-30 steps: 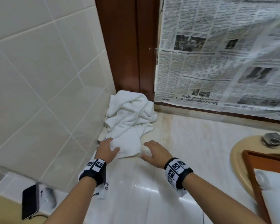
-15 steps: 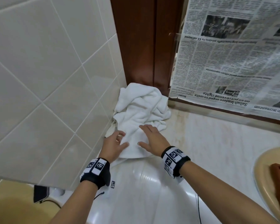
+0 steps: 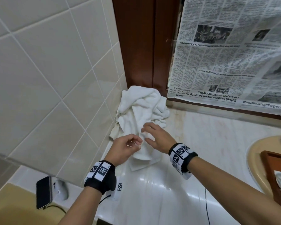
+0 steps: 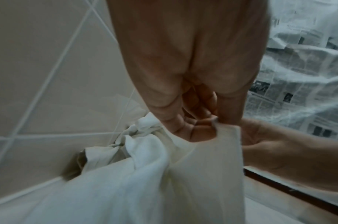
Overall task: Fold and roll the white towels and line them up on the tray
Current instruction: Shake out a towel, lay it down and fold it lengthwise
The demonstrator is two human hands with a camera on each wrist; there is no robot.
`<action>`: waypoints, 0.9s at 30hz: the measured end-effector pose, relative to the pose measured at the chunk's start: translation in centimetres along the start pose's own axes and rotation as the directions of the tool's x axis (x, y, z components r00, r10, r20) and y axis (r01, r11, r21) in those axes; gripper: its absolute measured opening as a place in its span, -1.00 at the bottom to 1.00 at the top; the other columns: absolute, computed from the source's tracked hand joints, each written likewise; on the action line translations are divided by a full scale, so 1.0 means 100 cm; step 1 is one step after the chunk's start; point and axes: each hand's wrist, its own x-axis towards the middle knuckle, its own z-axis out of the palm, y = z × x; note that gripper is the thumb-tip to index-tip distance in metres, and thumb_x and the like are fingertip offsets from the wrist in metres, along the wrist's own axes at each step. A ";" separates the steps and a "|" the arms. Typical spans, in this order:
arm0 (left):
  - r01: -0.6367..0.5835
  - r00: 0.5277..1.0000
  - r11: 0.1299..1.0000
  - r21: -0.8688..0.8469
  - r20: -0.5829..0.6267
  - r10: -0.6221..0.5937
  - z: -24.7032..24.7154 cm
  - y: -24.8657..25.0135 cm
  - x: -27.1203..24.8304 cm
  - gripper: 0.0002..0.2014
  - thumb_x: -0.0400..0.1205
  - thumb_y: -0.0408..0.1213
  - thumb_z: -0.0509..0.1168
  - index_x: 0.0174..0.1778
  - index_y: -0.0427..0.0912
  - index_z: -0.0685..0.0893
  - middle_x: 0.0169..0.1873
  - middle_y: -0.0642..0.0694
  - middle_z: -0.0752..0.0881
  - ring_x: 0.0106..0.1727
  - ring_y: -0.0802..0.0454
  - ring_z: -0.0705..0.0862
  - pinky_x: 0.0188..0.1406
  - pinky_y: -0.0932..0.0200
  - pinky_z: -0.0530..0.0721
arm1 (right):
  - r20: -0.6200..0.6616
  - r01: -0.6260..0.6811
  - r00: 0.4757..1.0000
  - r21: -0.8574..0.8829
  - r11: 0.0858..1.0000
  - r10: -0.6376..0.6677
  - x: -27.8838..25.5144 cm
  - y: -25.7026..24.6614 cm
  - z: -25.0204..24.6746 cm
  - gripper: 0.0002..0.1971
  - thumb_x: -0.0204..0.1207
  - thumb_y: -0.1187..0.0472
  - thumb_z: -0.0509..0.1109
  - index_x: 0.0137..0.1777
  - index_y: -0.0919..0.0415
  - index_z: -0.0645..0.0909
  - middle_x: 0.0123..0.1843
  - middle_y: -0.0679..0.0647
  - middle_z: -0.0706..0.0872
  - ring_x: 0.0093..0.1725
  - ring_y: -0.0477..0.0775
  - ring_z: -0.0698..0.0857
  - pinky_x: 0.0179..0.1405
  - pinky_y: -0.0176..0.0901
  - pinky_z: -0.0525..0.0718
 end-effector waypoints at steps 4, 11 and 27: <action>-0.038 0.994 0.997 -0.060 0.098 0.044 0.009 0.014 -0.016 -0.85 0.55 -0.42 0.51 -0.02 -0.14 0.80 -0.13 -0.10 0.80 -0.12 0.10 0.72 -0.04 0.31 0.64 | 0.049 0.037 0.998 -0.094 0.995 -0.032 0.001 -0.017 -0.008 -0.55 0.54 0.16 0.48 0.41 -0.15 0.56 0.48 -0.02 0.47 0.26 0.07 0.55 -0.04 0.02 0.70; 0.027 0.999 0.985 0.170 0.027 -0.032 -0.007 0.002 -0.025 -0.74 0.51 -0.40 0.51 0.01 0.04 0.76 -0.17 0.04 0.76 -0.28 0.20 0.69 -0.22 0.32 0.65 | -0.130 -0.054 0.990 -0.028 0.998 0.050 -0.023 -0.025 -0.031 -0.86 0.49 0.16 0.54 -0.03 0.17 0.68 0.11 -0.03 0.66 0.06 -0.01 0.56 -0.14 -0.44 0.44; -0.227 0.968 0.968 -0.104 0.087 0.236 0.024 0.066 -0.042 -0.90 0.54 -0.23 0.55 -0.09 -0.15 0.83 -0.15 -0.05 0.85 -0.08 0.08 0.80 -0.02 0.32 0.67 | 0.037 -0.363 0.931 0.201 0.910 0.363 -0.095 -0.106 -0.076 -0.60 0.54 -0.06 0.49 -0.28 0.29 0.62 -0.44 0.07 0.54 -0.41 -0.05 0.46 -0.38 -0.16 0.40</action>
